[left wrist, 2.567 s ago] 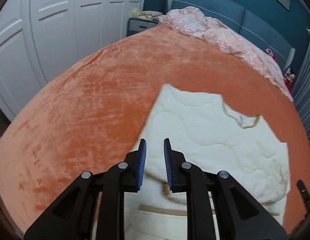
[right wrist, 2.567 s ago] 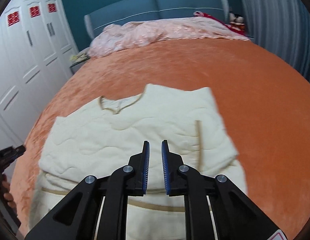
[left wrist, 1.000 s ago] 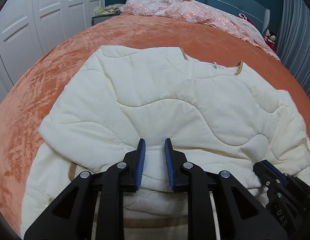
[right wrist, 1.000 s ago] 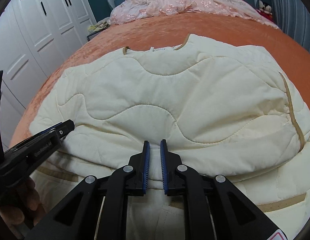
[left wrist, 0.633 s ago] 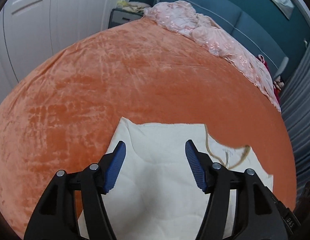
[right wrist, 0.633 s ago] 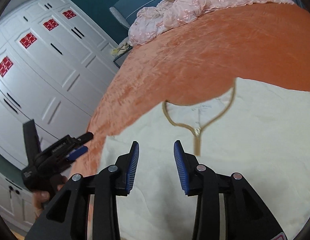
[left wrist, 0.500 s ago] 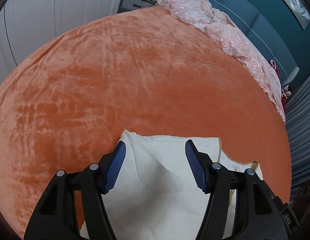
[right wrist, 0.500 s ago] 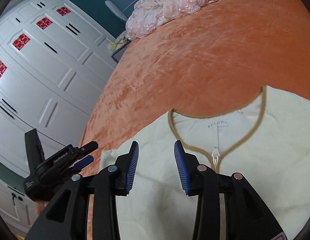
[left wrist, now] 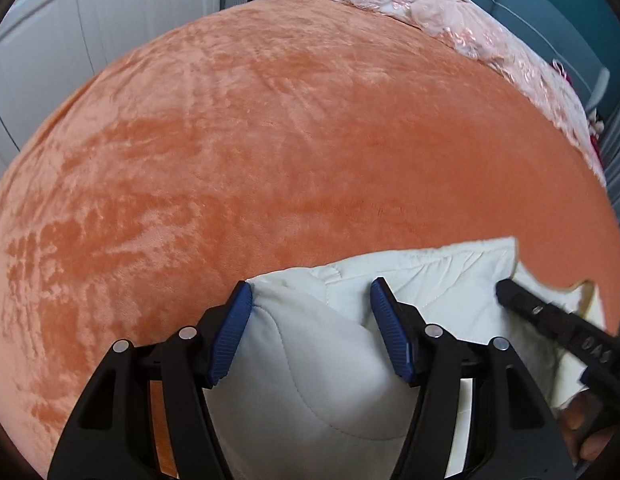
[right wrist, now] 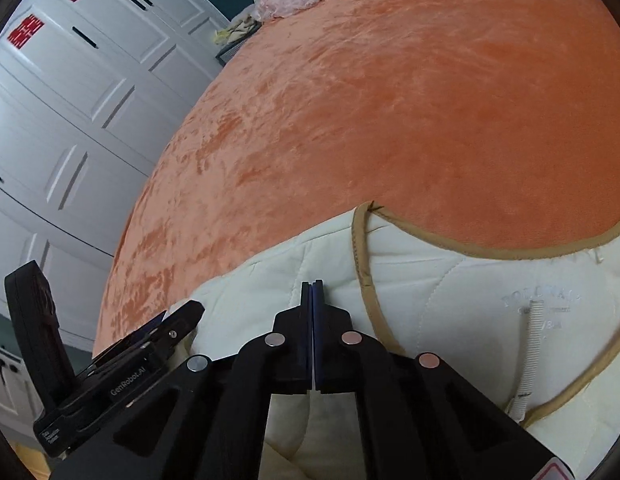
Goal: Fold large clothes
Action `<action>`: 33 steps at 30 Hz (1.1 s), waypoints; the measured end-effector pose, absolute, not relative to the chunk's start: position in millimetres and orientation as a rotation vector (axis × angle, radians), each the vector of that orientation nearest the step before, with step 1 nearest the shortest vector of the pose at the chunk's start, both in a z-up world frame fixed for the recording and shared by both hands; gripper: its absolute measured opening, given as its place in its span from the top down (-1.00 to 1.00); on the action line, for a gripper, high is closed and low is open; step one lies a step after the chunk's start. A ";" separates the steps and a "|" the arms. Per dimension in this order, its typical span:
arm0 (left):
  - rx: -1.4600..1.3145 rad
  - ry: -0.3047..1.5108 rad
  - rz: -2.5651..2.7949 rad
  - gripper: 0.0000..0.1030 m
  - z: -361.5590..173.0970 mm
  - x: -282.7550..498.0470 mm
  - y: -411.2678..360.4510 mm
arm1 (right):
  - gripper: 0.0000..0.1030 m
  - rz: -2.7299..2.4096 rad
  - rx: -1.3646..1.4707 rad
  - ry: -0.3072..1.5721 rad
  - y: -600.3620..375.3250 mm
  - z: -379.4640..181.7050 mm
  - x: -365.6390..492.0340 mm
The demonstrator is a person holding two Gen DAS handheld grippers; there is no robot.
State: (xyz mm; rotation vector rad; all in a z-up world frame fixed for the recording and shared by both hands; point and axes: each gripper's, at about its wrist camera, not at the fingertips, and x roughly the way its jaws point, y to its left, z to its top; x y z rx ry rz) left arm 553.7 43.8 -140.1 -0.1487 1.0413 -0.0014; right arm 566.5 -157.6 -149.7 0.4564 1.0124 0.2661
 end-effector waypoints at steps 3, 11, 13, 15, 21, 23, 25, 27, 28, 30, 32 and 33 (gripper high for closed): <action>-0.123 1.020 0.021 -0.18 -143.1 550.8 41.3 | 0.96 0.190 0.429 0.994 -167.8 -144.8 569.5; -0.148 0.982 0.036 -0.31 -151.7 548.2 44.9 | 0.46 0.267 0.487 1.078 -166.4 -166.6 587.2; -0.162 0.978 0.031 -0.32 -152.4 548.4 47.1 | 0.65 0.250 0.457 1.072 -160.8 -167.4 586.6; -0.171 0.975 0.028 -0.32 -151.9 548.0 48.8 | 0.91 0.253 0.453 1.020 -161.5 -157.7 581.8; -0.193 0.971 0.020 -0.32 -152.4 546.8 51.4 | 0.95 0.182 0.312 0.994 -155.4 -153.4 575.4; -0.189 0.969 0.023 -0.32 -153.0 546.3 52.2 | 0.98 0.156 0.282 1.026 -150.7 -170.0 576.6; -0.180 0.969 0.027 -0.32 -154.6 546.5 51.7 | 0.99 0.149 0.291 1.018 -152.8 -173.7 575.9; -0.160 0.968 0.035 -0.33 -155.8 546.2 48.4 | 1.00 0.148 0.297 1.013 -155.1 -175.7 574.4; -0.148 0.965 0.040 -0.33 -156.2 545.9 46.9 | 1.00 0.146 0.301 1.011 -156.3 -176.0 573.6; -0.144 0.960 0.045 -0.33 -156.4 545.2 46.5 | 1.00 0.135 0.305 1.007 -157.7 -174.6 571.7; -0.158 0.958 0.042 -0.33 -155.6 544.4 48.9 | 1.00 0.102 0.291 0.983 -157.9 -168.2 567.7; -0.161 0.957 0.042 -0.33 -155.5 544.1 49.5 | 1.00 0.062 0.283 0.956 -160.6 -161.6 563.8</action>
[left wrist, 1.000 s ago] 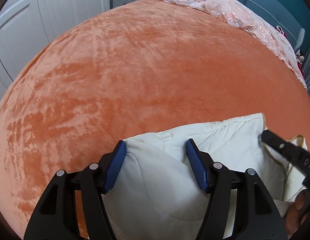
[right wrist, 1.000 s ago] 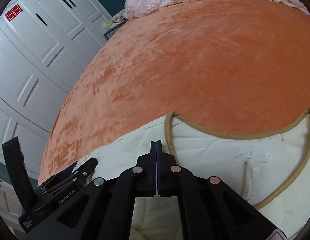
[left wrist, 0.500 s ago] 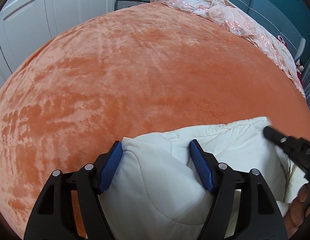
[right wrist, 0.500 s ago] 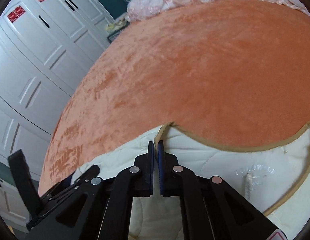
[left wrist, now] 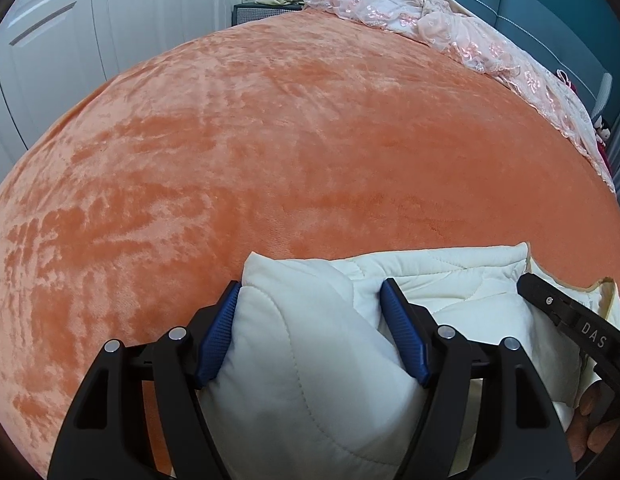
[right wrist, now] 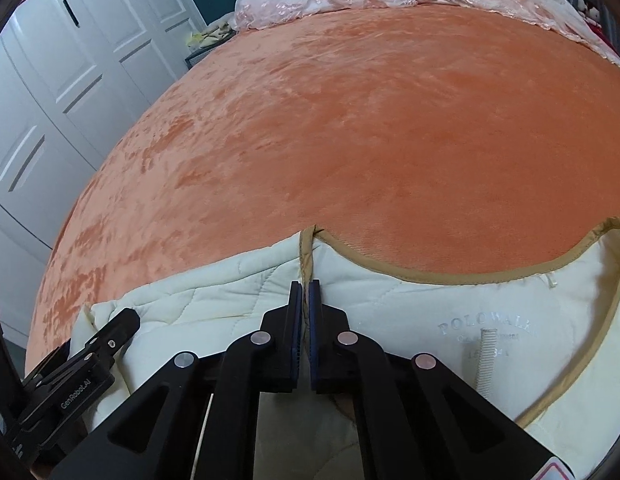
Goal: Fold large clothes
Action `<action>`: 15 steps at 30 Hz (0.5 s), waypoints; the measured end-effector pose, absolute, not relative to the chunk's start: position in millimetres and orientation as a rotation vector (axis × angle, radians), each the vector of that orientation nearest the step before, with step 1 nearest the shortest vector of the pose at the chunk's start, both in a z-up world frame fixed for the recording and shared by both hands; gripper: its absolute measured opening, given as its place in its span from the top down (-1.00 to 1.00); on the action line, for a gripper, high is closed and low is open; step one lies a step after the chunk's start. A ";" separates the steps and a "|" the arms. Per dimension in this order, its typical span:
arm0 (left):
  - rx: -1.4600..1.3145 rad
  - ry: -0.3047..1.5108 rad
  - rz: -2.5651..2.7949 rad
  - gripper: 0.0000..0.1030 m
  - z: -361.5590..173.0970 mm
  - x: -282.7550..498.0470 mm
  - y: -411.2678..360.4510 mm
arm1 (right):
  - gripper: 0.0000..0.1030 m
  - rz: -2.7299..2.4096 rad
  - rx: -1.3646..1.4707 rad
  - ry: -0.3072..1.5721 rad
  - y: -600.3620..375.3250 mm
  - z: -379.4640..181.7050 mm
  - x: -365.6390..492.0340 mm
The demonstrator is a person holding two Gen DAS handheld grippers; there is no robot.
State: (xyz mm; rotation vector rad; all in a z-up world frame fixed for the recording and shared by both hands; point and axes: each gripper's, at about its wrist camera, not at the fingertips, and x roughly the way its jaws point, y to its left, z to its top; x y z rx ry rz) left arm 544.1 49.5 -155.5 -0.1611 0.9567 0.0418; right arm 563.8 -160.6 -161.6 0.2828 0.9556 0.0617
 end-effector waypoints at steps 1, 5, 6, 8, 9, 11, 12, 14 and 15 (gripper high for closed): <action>-0.161 0.957 0.042 -0.32 -155.5 543.9 49.9 | 1.00 -0.003 0.277 0.924 -164.7 -152.4 559.0; -0.150 0.956 0.046 -0.33 -155.4 544.2 48.6 | 1.00 0.183 0.296 0.866 -151.7 -118.9 544.0; -0.148 0.954 0.047 -0.33 -155.2 544.1 48.6 | 1.00 0.246 0.270 0.903 -138.7 -121.2 544.5; -0.153 0.950 0.044 -0.33 -154.9 543.8 49.7 | 1.00 0.300 0.176 0.976 -111.6 -134.3 546.5; -0.162 0.946 0.040 -0.32 -154.2 542.9 51.1 | 1.00 0.273 0.121 1.009 -103.2 -144.9 548.1; -0.212 0.926 0.026 -0.28 -147.5 537.4 59.2 | 1.00 0.246 0.103 1.035 -102.2 -162.2 549.5; -0.228 0.925 0.030 -0.25 -144.5 534.3 63.5 | 1.00 0.248 0.129 1.027 -105.4 -164.0 549.2; -0.244 0.930 0.033 -0.25 -141.2 528.3 72.0 | 1.00 0.243 0.187 1.027 -114.0 -166.7 551.4; -0.240 0.933 0.030 -0.25 -141.5 526.4 74.2 | 1.00 0.242 0.209 1.025 -117.5 -168.0 552.4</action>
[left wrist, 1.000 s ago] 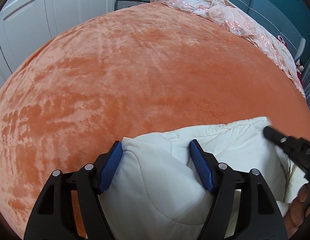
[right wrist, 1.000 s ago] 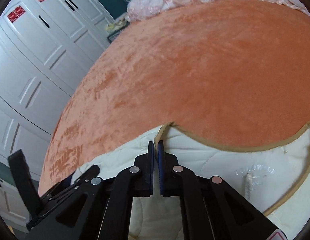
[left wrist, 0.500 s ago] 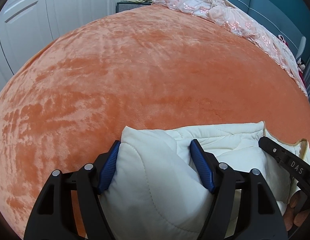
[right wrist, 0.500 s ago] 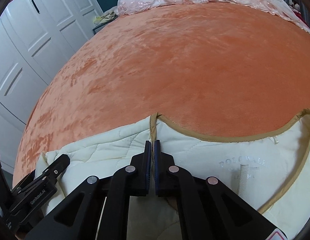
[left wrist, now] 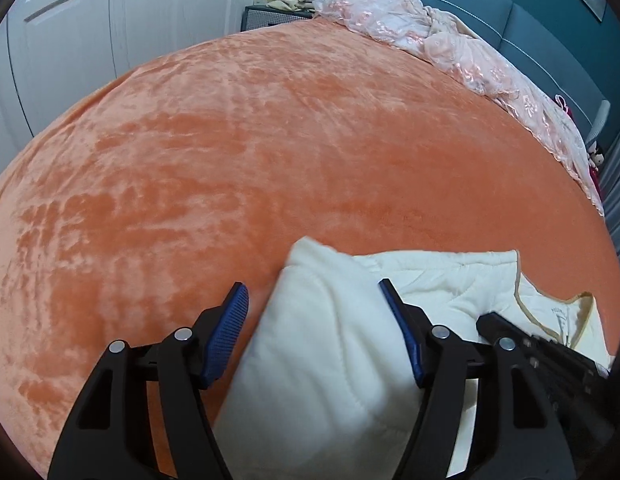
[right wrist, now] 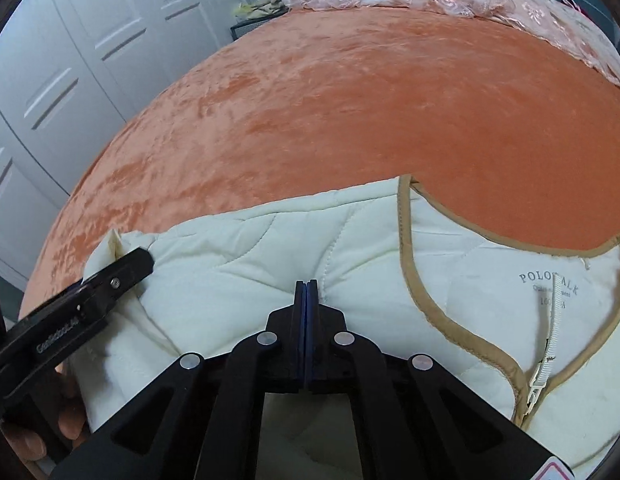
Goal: Fold large clothes
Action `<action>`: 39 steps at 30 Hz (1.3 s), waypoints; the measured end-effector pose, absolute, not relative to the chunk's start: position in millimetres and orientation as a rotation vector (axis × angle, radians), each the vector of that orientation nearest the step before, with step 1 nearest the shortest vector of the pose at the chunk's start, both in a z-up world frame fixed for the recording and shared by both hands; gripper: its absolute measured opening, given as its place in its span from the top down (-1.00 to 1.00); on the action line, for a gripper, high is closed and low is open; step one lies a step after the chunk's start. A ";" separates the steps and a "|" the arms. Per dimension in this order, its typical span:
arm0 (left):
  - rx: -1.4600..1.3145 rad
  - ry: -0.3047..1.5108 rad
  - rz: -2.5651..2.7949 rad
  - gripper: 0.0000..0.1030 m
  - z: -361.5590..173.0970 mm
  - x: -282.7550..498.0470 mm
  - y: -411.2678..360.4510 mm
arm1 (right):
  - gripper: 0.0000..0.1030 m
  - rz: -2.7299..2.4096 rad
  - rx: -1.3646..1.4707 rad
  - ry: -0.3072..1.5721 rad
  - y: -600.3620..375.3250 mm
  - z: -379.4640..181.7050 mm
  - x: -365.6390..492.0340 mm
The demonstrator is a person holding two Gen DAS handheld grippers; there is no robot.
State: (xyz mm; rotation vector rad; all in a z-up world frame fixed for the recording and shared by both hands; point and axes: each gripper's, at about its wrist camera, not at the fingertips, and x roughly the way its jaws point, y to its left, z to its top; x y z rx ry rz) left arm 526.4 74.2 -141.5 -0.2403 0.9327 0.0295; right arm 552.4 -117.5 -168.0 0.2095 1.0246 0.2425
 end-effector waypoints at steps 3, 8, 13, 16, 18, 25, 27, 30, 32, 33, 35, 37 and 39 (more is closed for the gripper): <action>-0.236 0.915 0.049 -0.26 -140.8 521.5 76.0 | 1.00 0.224 0.224 1.005 -119.9 -168.5 547.6; -0.276 0.897 0.113 -0.26 -148.1 518.3 84.7 | 1.00 0.190 0.228 0.996 -122.4 -171.7 546.4; -0.228 0.908 0.137 -0.30 -151.2 524.0 79.5 | 1.00 0.200 0.291 1.000 -132.0 -169.8 548.4; -0.202 0.929 0.145 -0.31 -147.3 527.2 77.9 | 0.93 0.054 0.194 0.904 -150.5 -130.1 522.2; -0.141 0.919 0.158 -0.23 -132.7 521.9 69.8 | 0.91 0.012 0.239 0.865 -188.0 -104.4 496.4; -0.153 0.839 -0.191 -0.41 -59.6 499.7 -29.7 | 0.54 -0.262 0.388 0.847 -367.3 -86.5 412.4; -0.231 0.902 -0.338 -0.41 -59.1 508.4 -69.2 | 0.54 -0.279 0.499 0.866 -410.0 -98.7 396.8; -0.260 1.013 -0.452 -0.41 -76.7 530.8 -126.1 | 0.54 -0.255 0.658 0.867 -456.3 -119.4 382.6; -0.229 1.063 -0.450 -0.41 -92.4 542.9 -156.2 | 0.53 -0.228 0.708 0.868 -471.9 -129.1 382.8; -0.230 1.086 -0.459 -0.41 -100.1 547.6 -168.0 | 0.53 -0.217 0.716 0.874 -472.6 -133.3 385.8; -0.227 1.126 -0.462 -0.41 -114.3 555.7 -186.8 | 0.51 -0.213 0.689 0.893 -474.1 -138.5 394.7; -0.216 1.154 -0.447 -0.39 -126.7 563.1 -198.4 | 0.45 -0.197 0.673 0.910 -467.6 -142.7 402.9; -0.212 1.182 -0.444 -0.27 -136.3 562.7 -207.6 | 0.43 -0.182 0.674 0.921 -461.7 -146.2 409.1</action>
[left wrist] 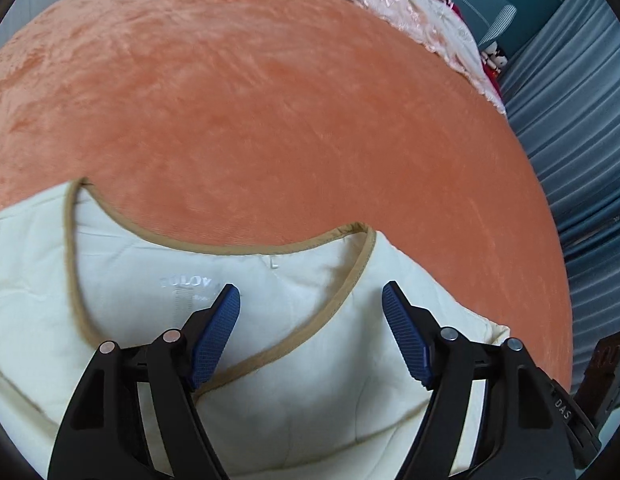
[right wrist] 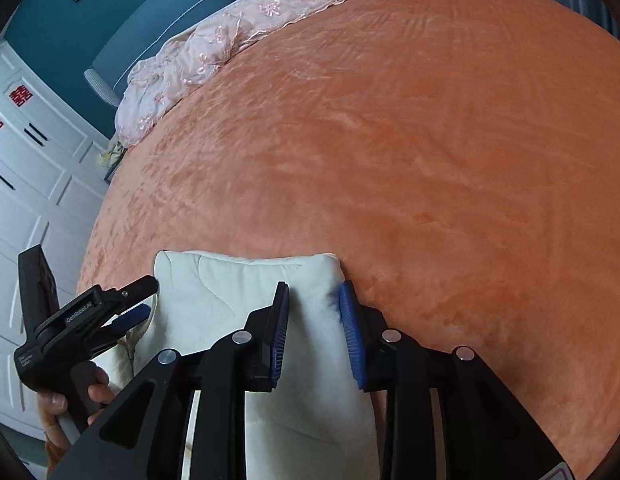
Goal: Fold large clothes
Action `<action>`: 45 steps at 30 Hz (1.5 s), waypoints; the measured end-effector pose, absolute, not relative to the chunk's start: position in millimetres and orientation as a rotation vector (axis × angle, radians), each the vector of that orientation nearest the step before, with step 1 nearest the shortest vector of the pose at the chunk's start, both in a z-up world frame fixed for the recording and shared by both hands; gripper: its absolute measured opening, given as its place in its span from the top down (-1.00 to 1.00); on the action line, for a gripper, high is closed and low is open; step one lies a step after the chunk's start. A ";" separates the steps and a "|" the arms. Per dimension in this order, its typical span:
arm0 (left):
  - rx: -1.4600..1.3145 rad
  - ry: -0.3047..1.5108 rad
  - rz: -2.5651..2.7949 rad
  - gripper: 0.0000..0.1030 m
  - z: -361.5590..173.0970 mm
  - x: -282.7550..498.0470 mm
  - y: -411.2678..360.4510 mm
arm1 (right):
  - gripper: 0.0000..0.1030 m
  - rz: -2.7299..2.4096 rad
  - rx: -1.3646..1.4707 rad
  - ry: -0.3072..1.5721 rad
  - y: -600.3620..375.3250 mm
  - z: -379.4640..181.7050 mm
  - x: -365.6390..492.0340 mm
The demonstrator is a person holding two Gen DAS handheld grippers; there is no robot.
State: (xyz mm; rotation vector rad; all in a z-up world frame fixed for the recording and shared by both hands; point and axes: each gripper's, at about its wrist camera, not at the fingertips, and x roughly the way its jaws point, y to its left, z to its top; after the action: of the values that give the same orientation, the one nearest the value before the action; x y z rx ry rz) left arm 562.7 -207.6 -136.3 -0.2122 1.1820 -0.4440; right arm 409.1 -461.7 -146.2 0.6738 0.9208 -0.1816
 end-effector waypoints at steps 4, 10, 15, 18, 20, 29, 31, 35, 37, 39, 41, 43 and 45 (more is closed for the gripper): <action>-0.205 1.213 -0.478 0.91 -144.8 564.3 -219.0 | 0.80 -0.171 0.618 0.935 -450.9 -147.7 416.2; -0.095 1.086 -0.452 1.00 -122.9 556.0 -222.9 | 0.93 -0.267 0.485 0.830 -448.2 -128.3 392.5; -0.039 1.087 -0.351 1.00 -148.3 562.7 -209.6 | 0.93 -0.269 0.499 0.903 -457.2 -159.7 392.6; -0.126 1.087 -0.379 1.00 -152.6 565.7 -195.4 | 0.91 -0.251 0.494 0.894 -458.3 -158.3 396.7; -0.139 1.059 -0.403 1.00 -145.2 563.4 -195.1 | 0.91 -0.243 0.506 0.879 -459.6 -154.4 394.7; -0.186 1.087 -0.485 -0.19 -130.5 566.4 -227.7 | 0.84 -0.190 0.560 0.869 -449.6 -145.3 414.2; -0.166 1.125 -0.472 0.16 -138.6 567.1 -233.5 | 0.84 -0.199 0.506 0.883 -437.9 -143.5 422.8; -0.114 1.112 -0.487 0.92 -142.7 562.5 -242.4 | 0.81 -0.221 0.487 0.932 -435.9 -161.3 429.9; -0.083 1.080 -0.476 0.96 -142.3 558.3 -244.6 | 0.79 -0.213 0.519 0.925 -439.9 -162.5 429.2; -0.072 1.062 -0.463 0.97 -144.6 555.8 -244.3 | 0.73 -0.212 0.510 0.898 -438.8 -154.1 424.0; -0.082 1.051 -0.457 0.97 -147.4 553.9 -240.9 | 0.71 -0.227 0.498 0.834 -437.9 -139.0 412.1; -0.092 1.047 -0.453 0.97 -151.5 553.0 -237.6 | 0.71 -0.216 0.507 0.814 -439.3 -135.2 407.7; -0.094 1.040 -0.451 0.97 -152.8 551.9 -236.6 | 0.71 -0.214 0.494 0.869 -439.1 -146.4 414.8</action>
State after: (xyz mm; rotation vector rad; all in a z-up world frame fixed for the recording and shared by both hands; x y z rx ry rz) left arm 551.9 -236.6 -152.8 -0.0944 1.0405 -0.4515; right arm 414.8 -439.1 -146.4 0.4935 0.8688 -0.2144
